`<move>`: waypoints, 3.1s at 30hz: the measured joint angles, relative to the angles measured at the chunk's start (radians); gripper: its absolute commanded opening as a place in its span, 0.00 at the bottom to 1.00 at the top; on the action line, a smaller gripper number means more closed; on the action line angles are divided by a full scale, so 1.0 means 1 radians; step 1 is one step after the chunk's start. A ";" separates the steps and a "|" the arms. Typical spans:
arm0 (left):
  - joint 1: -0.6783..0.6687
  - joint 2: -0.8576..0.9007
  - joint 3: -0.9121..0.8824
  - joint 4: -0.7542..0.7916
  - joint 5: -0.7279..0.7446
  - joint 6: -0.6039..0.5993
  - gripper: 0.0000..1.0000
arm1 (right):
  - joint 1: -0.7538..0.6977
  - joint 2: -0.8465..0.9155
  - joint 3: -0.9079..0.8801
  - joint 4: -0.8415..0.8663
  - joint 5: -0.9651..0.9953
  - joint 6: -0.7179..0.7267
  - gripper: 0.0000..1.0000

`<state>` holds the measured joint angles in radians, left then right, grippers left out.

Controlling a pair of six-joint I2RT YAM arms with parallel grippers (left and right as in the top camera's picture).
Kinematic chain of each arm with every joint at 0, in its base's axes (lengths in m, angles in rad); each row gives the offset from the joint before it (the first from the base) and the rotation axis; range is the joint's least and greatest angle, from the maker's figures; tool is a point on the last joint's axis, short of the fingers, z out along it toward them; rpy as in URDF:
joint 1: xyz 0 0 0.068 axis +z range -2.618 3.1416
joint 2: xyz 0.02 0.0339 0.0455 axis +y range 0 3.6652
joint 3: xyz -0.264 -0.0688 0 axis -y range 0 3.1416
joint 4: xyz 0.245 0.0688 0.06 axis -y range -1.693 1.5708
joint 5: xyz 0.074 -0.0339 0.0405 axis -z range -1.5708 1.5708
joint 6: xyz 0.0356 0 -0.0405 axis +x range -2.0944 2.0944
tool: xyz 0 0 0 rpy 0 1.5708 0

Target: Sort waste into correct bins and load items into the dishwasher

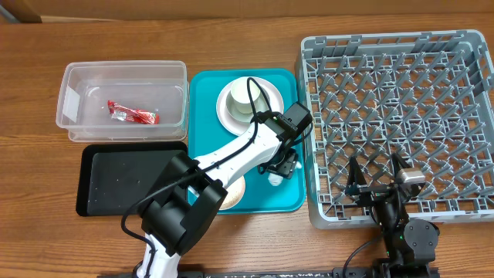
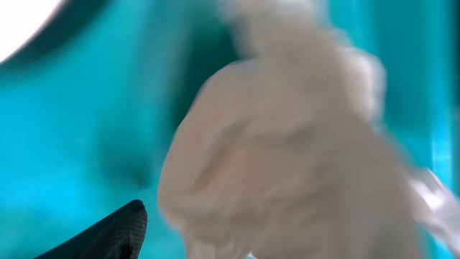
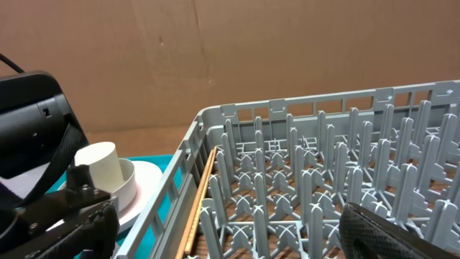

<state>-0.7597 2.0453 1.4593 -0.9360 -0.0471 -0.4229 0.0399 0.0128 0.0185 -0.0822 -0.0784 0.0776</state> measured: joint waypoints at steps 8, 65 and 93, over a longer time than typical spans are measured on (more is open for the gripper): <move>0.000 -0.011 0.000 -0.074 -0.104 0.000 0.77 | 0.000 0.000 0.000 0.000 0.000 0.000 1.00; 0.000 -0.083 0.019 0.070 -0.061 -0.076 0.62 | 0.000 0.000 0.000 0.000 0.000 0.000 1.00; 0.000 -0.083 -0.065 0.113 -0.061 -0.075 0.67 | 0.000 0.000 0.000 0.000 0.000 0.000 1.00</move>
<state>-0.7597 1.9621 1.3945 -0.8227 -0.1081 -0.4980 0.0399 0.0128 0.0185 -0.0826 -0.0784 0.0780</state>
